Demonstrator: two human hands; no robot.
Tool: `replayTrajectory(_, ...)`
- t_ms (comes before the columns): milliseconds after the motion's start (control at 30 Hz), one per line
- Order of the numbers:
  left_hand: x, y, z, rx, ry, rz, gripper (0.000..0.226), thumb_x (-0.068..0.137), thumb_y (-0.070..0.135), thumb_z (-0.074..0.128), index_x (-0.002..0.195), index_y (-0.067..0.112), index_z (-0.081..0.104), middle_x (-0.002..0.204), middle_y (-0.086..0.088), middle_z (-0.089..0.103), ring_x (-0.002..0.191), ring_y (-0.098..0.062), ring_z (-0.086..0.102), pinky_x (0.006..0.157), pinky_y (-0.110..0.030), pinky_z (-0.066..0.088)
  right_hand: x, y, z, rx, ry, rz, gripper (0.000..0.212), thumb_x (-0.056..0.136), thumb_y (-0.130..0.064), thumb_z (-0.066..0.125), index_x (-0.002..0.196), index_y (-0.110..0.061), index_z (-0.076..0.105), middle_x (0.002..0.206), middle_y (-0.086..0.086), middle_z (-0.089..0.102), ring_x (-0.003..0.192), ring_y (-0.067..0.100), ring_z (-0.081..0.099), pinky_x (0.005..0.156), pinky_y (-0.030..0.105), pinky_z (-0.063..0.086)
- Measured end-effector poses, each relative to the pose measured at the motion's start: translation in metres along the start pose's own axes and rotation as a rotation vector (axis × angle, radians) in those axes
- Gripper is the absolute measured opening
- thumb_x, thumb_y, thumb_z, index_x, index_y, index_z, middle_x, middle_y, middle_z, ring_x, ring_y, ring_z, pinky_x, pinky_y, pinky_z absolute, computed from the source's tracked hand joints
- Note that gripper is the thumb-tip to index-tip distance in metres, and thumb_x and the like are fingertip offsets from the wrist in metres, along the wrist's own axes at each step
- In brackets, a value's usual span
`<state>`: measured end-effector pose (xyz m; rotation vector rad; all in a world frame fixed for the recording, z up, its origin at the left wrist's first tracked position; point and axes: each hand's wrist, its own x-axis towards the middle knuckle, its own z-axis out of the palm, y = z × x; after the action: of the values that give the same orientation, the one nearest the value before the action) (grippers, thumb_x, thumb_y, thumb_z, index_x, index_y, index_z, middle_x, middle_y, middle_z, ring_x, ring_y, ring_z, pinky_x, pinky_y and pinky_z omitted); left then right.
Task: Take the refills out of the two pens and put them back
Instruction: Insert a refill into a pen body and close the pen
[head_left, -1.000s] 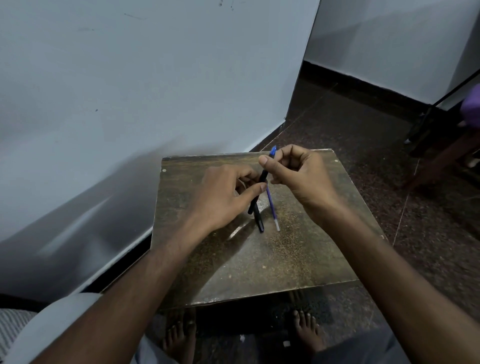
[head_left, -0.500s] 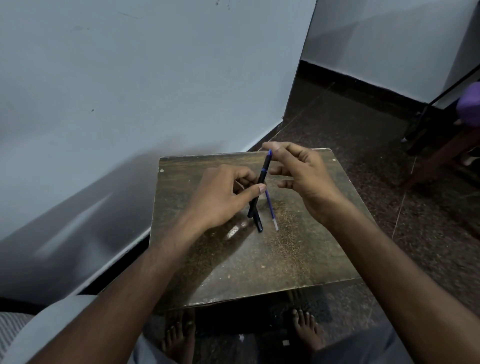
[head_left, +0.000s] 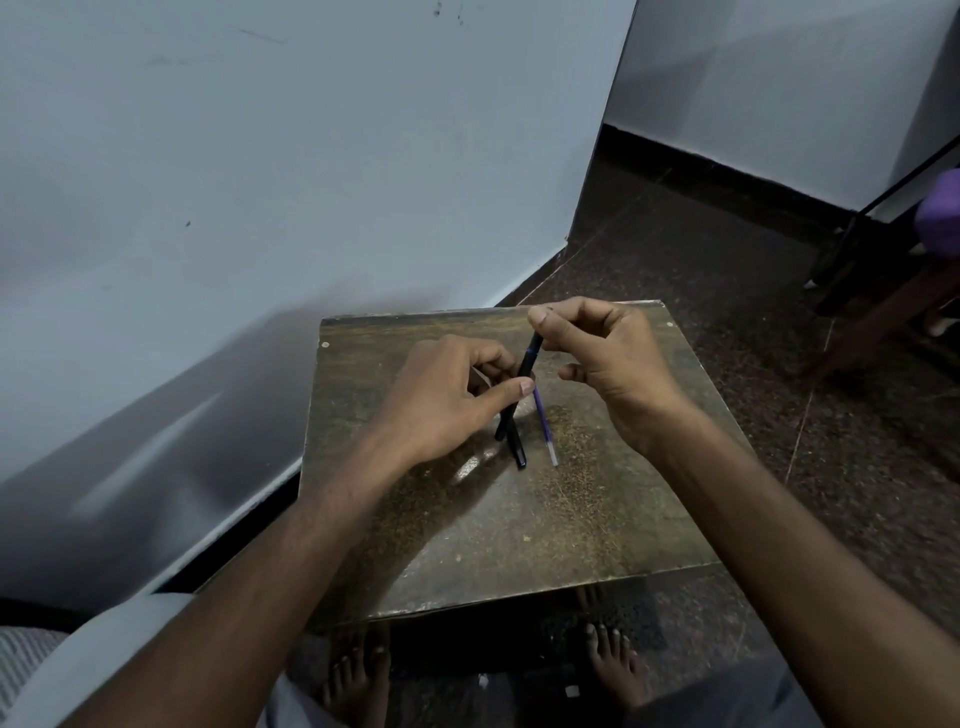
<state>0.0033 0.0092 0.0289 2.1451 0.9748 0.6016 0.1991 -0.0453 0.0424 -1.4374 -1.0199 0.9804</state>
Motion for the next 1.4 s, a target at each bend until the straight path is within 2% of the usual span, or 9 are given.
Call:
replayTrajectory(100,0.000,0.001,0.000,-0.020,0.002,0.001,0.005,0.097,0.046,0.077,0.093,0.047,0.074,0.089,0.019,0.079,0.081,0.007,0.072,0.067,-0.006,0.044,0.003,0.002,0.000,0.015,0.057,0.010,0.018,0.092,-0.041,0.084,0.081,-0.029,0.077,0.101,0.000,0.078,0.092,0.009,0.069,0.076,0.032,0.053)
replayTrajectory(233,0.001,0.000,0.000,-0.013,0.014,-0.014,0.006,0.098,0.044,0.076,0.098,0.040,0.079,0.090,0.018,0.079,0.080,0.006,0.072,0.068,-0.009,0.045,0.001,-0.001,0.000,0.069,-0.062,0.040,0.024,0.107,-0.039,0.066,0.118,-0.026,0.084,0.118,-0.006,0.084,0.100,0.011,0.071,0.076,0.027,0.054)
replayTrajectory(433,0.000,0.000,0.000,0.003,0.005,0.009,0.005,0.097,0.046,0.077,0.092,0.045,0.075,0.088,0.020,0.078,0.086,0.010,0.071,0.064,0.000,0.047,0.001,0.003,0.003,0.027,0.102,0.034,0.021,0.091,-0.040,0.085,0.078,-0.027,0.077,0.096,-0.007,0.079,0.092,0.012,0.068,0.075,0.032,0.051)
replayTrajectory(600,0.002,-0.002,0.000,0.000,0.034,-0.014,0.011,0.098,0.044,0.076,0.100,0.034,0.081,0.087,0.018,0.079,0.078,0.005,0.073,0.068,-0.013,0.046,0.000,-0.001,0.005,0.068,-0.081,0.063,0.030,0.110,-0.042,0.060,0.121,-0.027,0.083,0.122,-0.006,0.084,0.100,0.010,0.077,0.080,0.029,0.057)
replayTrajectory(733,0.000,-0.003,-0.002,-0.006,0.029,-0.020,0.011,0.098,0.046,0.076,0.099,0.036,0.080,0.089,0.016,0.080,0.082,0.002,0.074,0.073,-0.022,0.053,0.000,0.002,0.005,0.008,-0.021,0.008,0.011,0.100,-0.036,0.076,0.095,-0.030,0.084,0.103,-0.010,0.082,0.090,-0.001,0.072,0.081,0.034,0.051)
replayTrajectory(800,0.001,-0.002,-0.001,-0.004,0.017,-0.015,0.013,0.099,0.046,0.075,0.102,0.035,0.081,0.091,0.016,0.080,0.083,0.003,0.074,0.076,-0.022,0.056,0.002,0.002,0.004,0.012,0.020,0.010,0.018,0.093,-0.038,0.083,0.079,-0.030,0.078,0.097,-0.007,0.079,0.081,-0.004,0.070,0.078,0.032,0.050)
replayTrajectory(1000,0.002,-0.004,-0.001,-0.002,0.045,-0.021,0.009,0.098,0.045,0.076,0.101,0.038,0.080,0.083,0.021,0.077,0.077,0.006,0.072,0.070,-0.018,0.049,0.002,0.003,-0.001,0.051,-0.088,-0.005,0.022,0.108,-0.037,0.065,0.121,-0.031,0.082,0.122,-0.003,0.084,0.108,0.019,0.073,0.084,0.036,0.050)
replayTrajectory(1267,0.003,-0.005,0.008,0.015,0.080,-0.029,0.015,0.097,0.041,0.079,0.085,0.035,0.069,0.080,0.018,0.078,0.070,0.005,0.070,0.065,-0.020,0.051,0.005,0.003,0.003,0.028,0.018,-0.114,0.018,0.098,-0.027,0.081,0.110,-0.014,0.085,0.096,-0.001,0.088,0.081,-0.004,0.073,0.068,0.012,0.052)
replayTrajectory(1400,0.004,-0.005,0.011,0.057,0.084,-0.057,0.014,0.096,0.042,0.079,0.087,0.036,0.070,0.077,0.019,0.075,0.062,0.010,0.063,0.061,-0.019,0.044,0.002,0.005,0.012,0.014,0.120,-0.126,0.018,0.093,-0.024,0.087,0.102,-0.008,0.086,0.088,0.001,0.087,0.087,0.004,0.082,0.077,0.012,0.058)
